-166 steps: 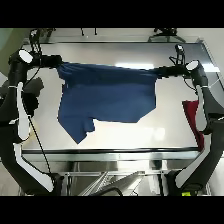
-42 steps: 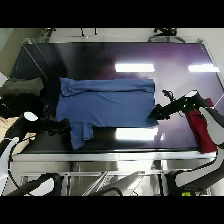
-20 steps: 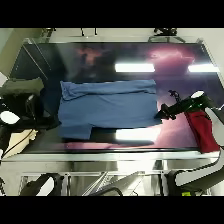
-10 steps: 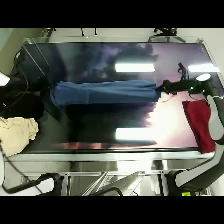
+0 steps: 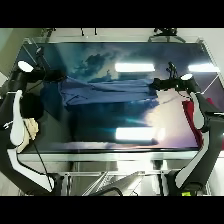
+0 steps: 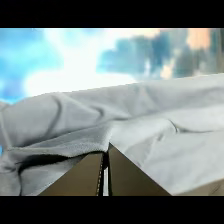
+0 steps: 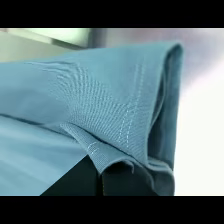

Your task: Fold the shirts.

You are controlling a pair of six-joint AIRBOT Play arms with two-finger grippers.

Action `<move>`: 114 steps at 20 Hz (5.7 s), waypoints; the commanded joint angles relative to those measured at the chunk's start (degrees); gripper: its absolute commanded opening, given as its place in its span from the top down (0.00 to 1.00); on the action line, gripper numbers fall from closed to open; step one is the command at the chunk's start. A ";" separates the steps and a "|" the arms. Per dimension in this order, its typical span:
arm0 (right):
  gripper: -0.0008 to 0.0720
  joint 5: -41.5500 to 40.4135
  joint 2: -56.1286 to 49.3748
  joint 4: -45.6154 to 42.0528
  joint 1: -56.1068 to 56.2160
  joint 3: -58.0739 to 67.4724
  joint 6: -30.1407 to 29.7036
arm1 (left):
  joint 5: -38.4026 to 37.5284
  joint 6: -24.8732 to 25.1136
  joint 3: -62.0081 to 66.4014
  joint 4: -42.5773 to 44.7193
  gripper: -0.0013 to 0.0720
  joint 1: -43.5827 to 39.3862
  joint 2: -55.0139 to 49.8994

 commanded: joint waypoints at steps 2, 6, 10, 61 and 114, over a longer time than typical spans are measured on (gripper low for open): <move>0.90 -0.26 -0.85 -0.07 -0.02 0.55 -1.57 | -1.88 0.07 6.95 -0.20 0.19 -1.22 -7.56; 0.33 0.15 1.14 0.17 -2.21 0.55 -1.51 | -6.36 -1.09 12.72 -0.26 0.07 -0.87 -8.28; 0.10 1.62 1.51 0.15 -6.67 0.55 1.16 | -14.29 -2.32 17.22 -0.28 0.07 0.39 -6.14; 0.96 27.41 21.11 11.76 -6.23 8.48 5.57 | 10.40 -9.66 17.05 -0.68 0.96 -37.88 -20.55; 0.19 0.81 6.03 -2.71 14.45 -9.79 16.17 | -14.95 4.37 -20.96 -9.55 0.96 4.39 51.93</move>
